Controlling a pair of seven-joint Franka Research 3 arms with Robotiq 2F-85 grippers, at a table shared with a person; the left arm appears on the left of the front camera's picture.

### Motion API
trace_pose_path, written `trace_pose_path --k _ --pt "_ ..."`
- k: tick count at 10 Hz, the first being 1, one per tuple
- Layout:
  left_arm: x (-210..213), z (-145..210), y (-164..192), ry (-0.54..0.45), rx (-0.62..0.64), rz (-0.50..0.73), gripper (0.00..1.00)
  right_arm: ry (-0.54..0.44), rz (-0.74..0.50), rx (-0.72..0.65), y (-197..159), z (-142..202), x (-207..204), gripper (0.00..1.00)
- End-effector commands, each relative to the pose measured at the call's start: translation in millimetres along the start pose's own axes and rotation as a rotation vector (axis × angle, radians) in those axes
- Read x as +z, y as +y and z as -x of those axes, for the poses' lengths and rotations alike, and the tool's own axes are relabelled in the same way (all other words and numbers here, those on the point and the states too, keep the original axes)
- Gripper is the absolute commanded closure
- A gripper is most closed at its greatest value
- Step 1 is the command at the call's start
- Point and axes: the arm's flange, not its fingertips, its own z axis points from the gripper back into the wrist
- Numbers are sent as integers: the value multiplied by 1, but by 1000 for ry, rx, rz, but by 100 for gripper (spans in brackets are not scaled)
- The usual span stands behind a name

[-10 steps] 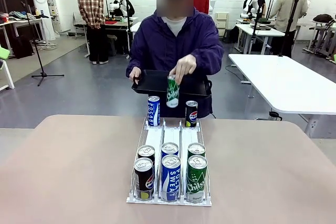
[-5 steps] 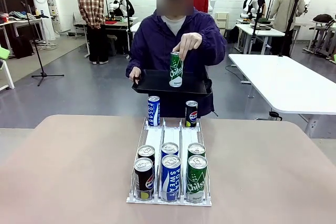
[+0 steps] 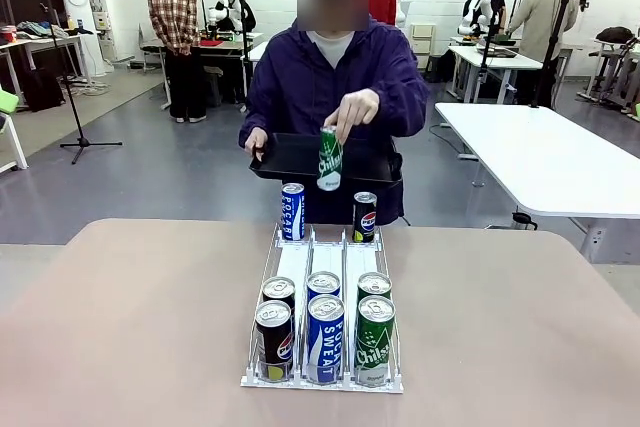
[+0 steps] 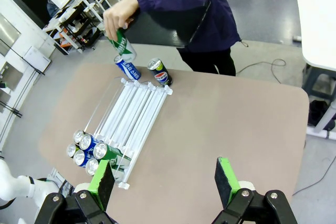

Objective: Retrieve and hand over the desired beverage to the person.
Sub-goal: Pick up a can of the same type that the person held from the Automatic Can Dispenser.

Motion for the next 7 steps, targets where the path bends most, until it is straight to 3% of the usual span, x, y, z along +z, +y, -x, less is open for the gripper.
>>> trace_pose_path --k 1,7 --pt "0 -1 1 -8 -19 15 0 -12 -29 5 0 -1 0 0" --pt "0 -1 1 -8 -19 15 0 -12 -29 5 0 -1 0 0"
